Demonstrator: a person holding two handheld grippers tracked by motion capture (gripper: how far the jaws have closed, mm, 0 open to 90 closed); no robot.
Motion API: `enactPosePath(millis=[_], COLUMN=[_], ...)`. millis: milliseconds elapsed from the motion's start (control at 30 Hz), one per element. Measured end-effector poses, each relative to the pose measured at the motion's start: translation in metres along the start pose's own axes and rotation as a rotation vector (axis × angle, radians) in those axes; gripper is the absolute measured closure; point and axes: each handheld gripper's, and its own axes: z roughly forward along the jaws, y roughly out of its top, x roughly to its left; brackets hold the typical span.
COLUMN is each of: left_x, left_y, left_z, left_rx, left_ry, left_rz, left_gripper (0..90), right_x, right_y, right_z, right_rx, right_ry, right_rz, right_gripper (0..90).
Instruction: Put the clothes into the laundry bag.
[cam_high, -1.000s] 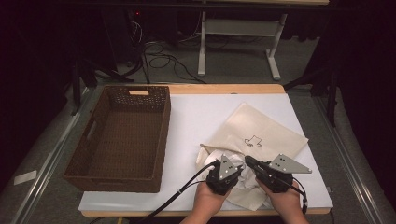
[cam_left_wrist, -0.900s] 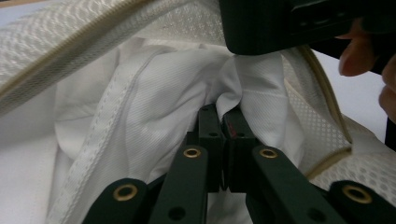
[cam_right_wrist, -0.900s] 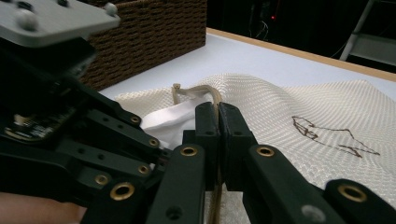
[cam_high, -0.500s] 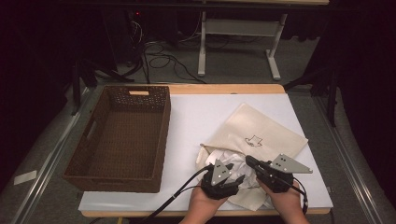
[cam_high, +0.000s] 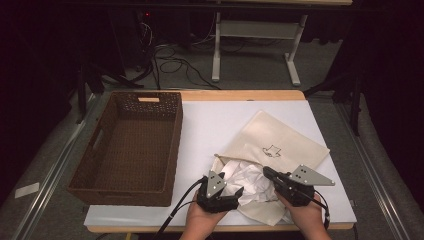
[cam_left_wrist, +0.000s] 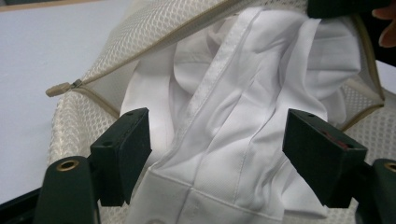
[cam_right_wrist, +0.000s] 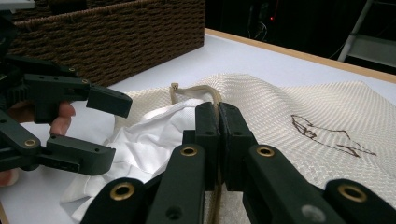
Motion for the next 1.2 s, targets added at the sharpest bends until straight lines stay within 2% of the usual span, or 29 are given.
enactPosePath(millis=[100,233,300,433,567,633,667,733,767,800,867,1200], left_x=[0.002,0.003,0.003,0.004,0.003,0.0,-0.002,-0.005,-0.007,-0.008,-0.008,-0.009], left_y=[-0.002,-0.006,-0.009,-0.014,-0.017,-0.017,-0.017,-0.016,-0.016,-0.016,-0.016,-0.016], left_z=[0.0,0.001,0.001,0.006,0.012,0.014,0.014,0.016,0.016,0.017,0.018,0.016], left_rx=[0.008,0.045,0.075,0.152,0.213,0.227,0.231,0.238,0.233,0.233,0.236,0.216], left_ry=[0.001,-0.004,-0.002,-0.039,-0.045,-0.06,-0.053,-0.039,-0.057,-0.056,-0.084,-0.107], left_rz=[0.007,0.018,0.035,0.022,0.007,0.037,0.049,0.073,0.072,0.079,0.063,0.054], left_gripper=[24.4,25.0,25.0,22.5,25.0,30.7,36.7,39.2,45.2,50.6,60.8,76.8], right_x=[0.0,0.001,0.001,0.001,0.002,0.002,0.002,0.002,0.003,0.003,0.004,0.004], right_y=[0.0,0.0,0.0,0.0,0.0,0.0,-0.001,-0.001,-0.001,-0.001,-0.001,-0.001], right_z=[0.0,0.0,0.001,0.001,0.002,0.002,0.002,0.003,0.003,0.004,0.004,0.004], right_rx=[0.003,-0.001,0.0,0.005,0.005,0.007,0.007,0.009,0.013,0.016,0.013,0.012], right_ry=[0.001,-0.003,-0.003,0.0,0.0,0.0,0.002,0.002,0.003,0.001,0.002,0.005], right_rz=[0.002,-0.008,-0.006,-0.004,-0.009,-0.009,-0.011,-0.012,-0.009,-0.013,-0.016,-0.014], right_gripper=[89.1,89.1,89.1,89.1,89.1,89.1,89.1,89.1,89.1,89.1,89.1,89.1])
